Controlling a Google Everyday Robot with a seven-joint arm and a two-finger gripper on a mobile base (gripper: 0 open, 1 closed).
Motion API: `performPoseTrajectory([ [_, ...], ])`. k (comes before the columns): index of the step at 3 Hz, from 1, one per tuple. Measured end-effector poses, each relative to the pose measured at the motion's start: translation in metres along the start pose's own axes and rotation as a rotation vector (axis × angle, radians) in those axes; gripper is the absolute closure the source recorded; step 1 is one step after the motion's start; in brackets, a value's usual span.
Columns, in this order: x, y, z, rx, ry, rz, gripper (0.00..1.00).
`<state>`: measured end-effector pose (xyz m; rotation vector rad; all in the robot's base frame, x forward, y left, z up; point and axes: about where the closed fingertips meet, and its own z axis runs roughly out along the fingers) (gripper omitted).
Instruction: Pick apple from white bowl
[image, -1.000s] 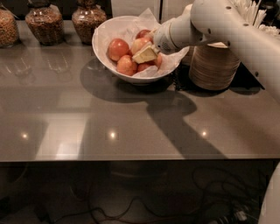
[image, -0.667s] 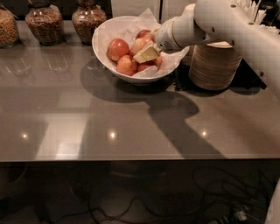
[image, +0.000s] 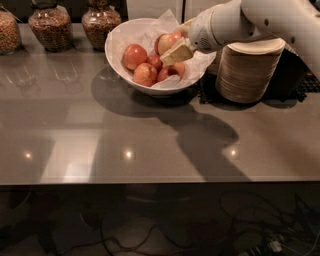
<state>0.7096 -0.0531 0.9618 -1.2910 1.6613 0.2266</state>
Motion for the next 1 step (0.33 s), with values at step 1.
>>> performPoseTrajectory([
  [1, 0.0047, 0.0157, -0.0370, -0.045, 0.003, 0.014, 1.00],
])
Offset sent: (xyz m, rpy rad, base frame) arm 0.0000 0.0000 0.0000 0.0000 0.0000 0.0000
